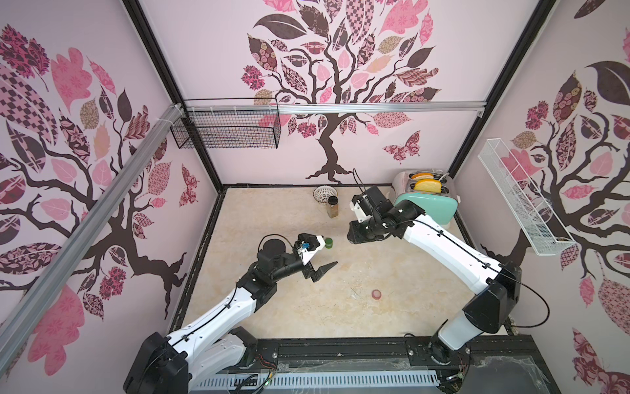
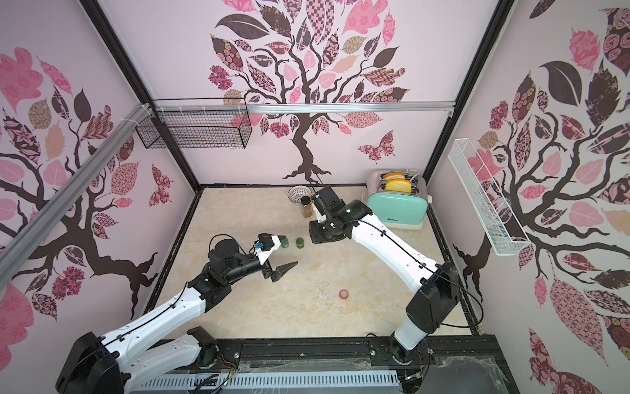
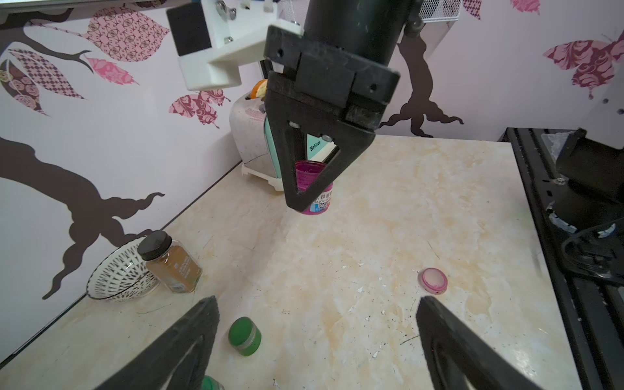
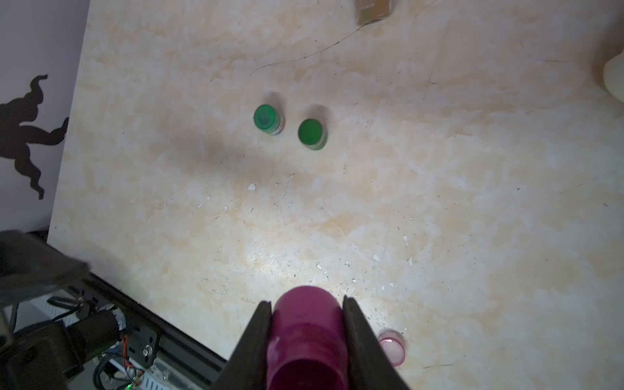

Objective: Close the paint jar lid
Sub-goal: Pick up the paint jar from the center of the board.

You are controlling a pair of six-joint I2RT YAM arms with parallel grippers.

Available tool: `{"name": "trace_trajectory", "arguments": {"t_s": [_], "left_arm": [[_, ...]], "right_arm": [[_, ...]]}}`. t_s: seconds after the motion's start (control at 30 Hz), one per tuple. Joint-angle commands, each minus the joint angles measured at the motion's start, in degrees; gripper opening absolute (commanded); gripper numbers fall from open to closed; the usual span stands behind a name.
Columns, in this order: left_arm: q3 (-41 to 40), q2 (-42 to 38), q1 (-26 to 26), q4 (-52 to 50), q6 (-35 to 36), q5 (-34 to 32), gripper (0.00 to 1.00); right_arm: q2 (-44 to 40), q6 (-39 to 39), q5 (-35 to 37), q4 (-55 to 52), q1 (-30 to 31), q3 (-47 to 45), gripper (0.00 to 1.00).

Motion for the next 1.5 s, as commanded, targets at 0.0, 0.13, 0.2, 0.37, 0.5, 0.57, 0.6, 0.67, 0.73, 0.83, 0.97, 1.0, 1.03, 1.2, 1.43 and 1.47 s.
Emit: {"name": "trace_trajectory", "arguments": {"t_s": [0.0, 0.13, 0.2, 0.37, 0.5, 0.57, 0.6, 0.67, 0.73, 0.83, 0.97, 1.0, 1.03, 1.2, 1.43, 1.47], "left_arm": [[-0.5, 1.8, -0.2, 4.6, -2.0, 3.4, 0.93], [-0.4, 4.6, -0.3, 8.5, -3.8, 4.6, 0.89], [-0.4, 6.1, -0.4, 10.3, -4.4, 5.4, 0.87], [-0.6, 8.1, -1.3, 15.0, -5.7, 5.4, 0.81], [-0.1, 9.3, -3.1, 15.9, -2.8, 4.4, 0.81], [0.1, 10.1, -3.8, 15.6, -1.4, 4.2, 0.80], [0.2, 10.4, -3.8, 15.6, -1.3, 4.2, 0.80], [0.2, 10.9, -3.8, 15.6, -1.2, 3.9, 0.78], [0.2, 11.4, -3.8, 15.7, -1.0, 3.6, 0.76], [0.7, 11.9, -3.9, 15.8, -1.4, 2.9, 0.70], [0.6, 12.0, -3.8, 16.4, -1.9, 2.4, 0.66], [0.6, 11.9, -3.8, 16.5, -1.8, 2.5, 0.65], [0.5, 11.9, -3.8, 16.6, -1.8, 2.4, 0.64], [0.3, 11.9, -3.8, 16.6, -1.4, 2.6, 0.57], [0.6, 12.0, -3.8, 15.7, -0.9, 2.8, 0.50], [0.7, 12.1, -3.8, 15.4, -0.7, 2.9, 0.50]], "right_arm": [[-0.1, -0.2, -0.1, -4.8, 1.6, 2.9, 0.32], [0.9, 0.4, -1.5, -5.7, 3.4, 4.5, 0.32], [1.7, 0.5, -2.1, -6.3, 4.4, 5.8, 0.31], [2.9, 0.6, -2.3, -7.3, 5.4, 7.3, 0.31], [3.4, 1.1, -3.0, -7.2, 5.9, 7.3, 0.31], [3.4, 1.3, -3.2, -7.3, 6.1, 7.3, 0.31], [3.5, 1.4, -3.2, -7.2, 6.2, 7.3, 0.32], [3.5, 1.6, -3.3, -7.1, 6.4, 7.3, 0.31], [3.5, 1.8, -3.4, -7.2, 6.6, 7.3, 0.32], [3.7, 2.0, -3.6, -7.0, 6.9, 7.4, 0.32], [3.8, 2.3, -3.8, -6.8, 7.2, 7.3, 0.32], [3.8, 2.4, -3.9, -6.7, 7.2, 7.4, 0.32], [3.9, 2.5, -3.8, -6.7, 7.2, 7.4, 0.32], [4.0, 2.7, -4.0, -6.6, 7.3, 7.6, 0.32], [4.1, 3.1, -4.4, -6.5, 7.3, 7.6, 0.32], [4.1, 3.2, -4.3, -6.4, 7.3, 7.7, 0.32]]}}
